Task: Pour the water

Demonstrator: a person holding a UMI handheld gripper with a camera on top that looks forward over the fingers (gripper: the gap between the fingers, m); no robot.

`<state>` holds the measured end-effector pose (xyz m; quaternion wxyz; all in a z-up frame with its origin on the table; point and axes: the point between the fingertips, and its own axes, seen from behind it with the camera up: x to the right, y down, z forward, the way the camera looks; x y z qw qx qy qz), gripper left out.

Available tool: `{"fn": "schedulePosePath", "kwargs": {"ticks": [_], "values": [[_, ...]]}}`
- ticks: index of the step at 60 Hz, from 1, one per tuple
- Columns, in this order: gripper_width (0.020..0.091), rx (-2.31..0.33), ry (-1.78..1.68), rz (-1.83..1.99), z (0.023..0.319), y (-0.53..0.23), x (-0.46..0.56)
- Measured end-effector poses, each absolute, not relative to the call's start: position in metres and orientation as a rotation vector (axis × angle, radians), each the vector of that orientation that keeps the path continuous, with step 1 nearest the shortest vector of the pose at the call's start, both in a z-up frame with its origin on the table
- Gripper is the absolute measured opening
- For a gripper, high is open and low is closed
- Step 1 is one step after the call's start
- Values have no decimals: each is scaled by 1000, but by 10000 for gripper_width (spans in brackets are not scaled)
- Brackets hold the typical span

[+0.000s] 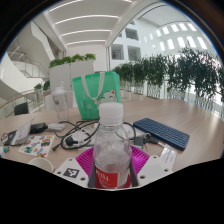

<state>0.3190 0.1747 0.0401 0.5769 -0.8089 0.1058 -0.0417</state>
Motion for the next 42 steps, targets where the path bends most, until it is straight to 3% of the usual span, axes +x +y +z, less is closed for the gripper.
{"fn": "schedulePosePath", "kwargs": {"ticks": [3,11,18,20,24,25,42], "values": [[503,-1886,221,-131,30,176,324],[493,-1862,194,-150,38,176,316],[552,-1878,247,-94,41,168,316],[614,-1906,264,-74,31,166,319],[841,-1952,282,-46,22,155,328],[858,-1951,285,-43,24,152,329],[835,-1941,323,-76,78,56,313]]}}
